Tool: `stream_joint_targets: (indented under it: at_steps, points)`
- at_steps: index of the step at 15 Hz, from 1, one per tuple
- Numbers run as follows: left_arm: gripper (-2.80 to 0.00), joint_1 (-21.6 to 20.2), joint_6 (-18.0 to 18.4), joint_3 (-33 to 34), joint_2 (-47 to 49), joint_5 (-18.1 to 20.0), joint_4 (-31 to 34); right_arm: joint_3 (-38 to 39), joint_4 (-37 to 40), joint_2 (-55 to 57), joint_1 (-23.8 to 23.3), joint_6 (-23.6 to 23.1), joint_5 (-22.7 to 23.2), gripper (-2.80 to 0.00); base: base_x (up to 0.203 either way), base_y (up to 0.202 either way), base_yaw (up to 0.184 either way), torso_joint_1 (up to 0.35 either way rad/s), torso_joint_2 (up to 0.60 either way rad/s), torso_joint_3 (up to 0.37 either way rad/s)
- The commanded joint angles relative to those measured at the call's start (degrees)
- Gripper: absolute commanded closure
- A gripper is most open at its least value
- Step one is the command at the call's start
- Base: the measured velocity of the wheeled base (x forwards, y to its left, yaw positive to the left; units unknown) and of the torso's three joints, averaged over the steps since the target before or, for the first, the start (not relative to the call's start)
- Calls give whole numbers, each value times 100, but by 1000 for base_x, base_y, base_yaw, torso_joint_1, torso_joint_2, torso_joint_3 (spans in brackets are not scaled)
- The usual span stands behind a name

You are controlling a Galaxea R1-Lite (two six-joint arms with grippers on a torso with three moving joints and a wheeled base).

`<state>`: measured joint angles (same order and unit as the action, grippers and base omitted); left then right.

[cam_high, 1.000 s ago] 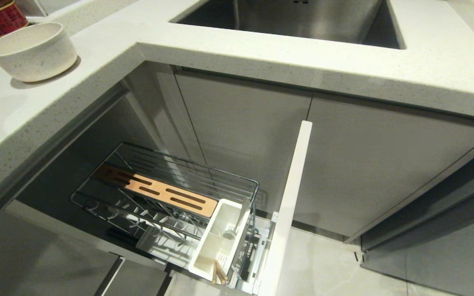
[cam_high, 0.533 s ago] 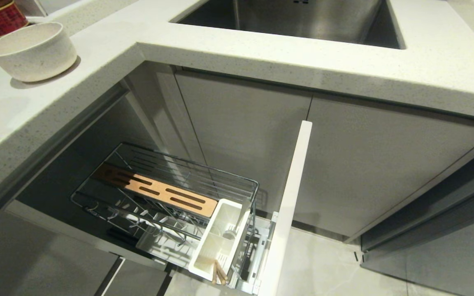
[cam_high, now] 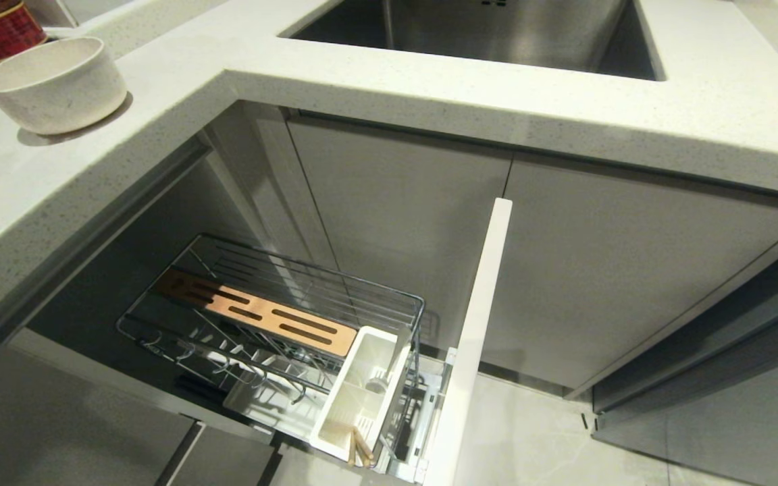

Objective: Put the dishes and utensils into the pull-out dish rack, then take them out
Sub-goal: Pick up the chopsticks and place it in the cupboard

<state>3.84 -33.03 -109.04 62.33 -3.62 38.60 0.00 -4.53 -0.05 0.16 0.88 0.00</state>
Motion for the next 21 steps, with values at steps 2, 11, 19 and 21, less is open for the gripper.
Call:
stream_joint_targets:
  at_steps: [2, 11, 19, 21]
  points:
    - [0, 615, 873, 694, -262, 1200, -20, 149, -4, 5, 2, 0, 0, 0, 0, 0, 0, 0, 0, 0]
    - [0, 1381, 3988, 1268, 299, 2128, 2608, 149, -4, 5, 2, 5, 0, 0, 0, 0, 0, 0, 0, 0]
    - [0, 1584, 4745, 94, 1678, 1939, 4893, 150, -3, 5, 2, 6, 0, 0, 0, 0, 0, 0, 0, 0]
    - [0, 1865, 4683, -36, 2044, 1721, 4905, 149, -4, 5, 2, 2, 0, 0, 0, 0, 0, 0, 0, 0]
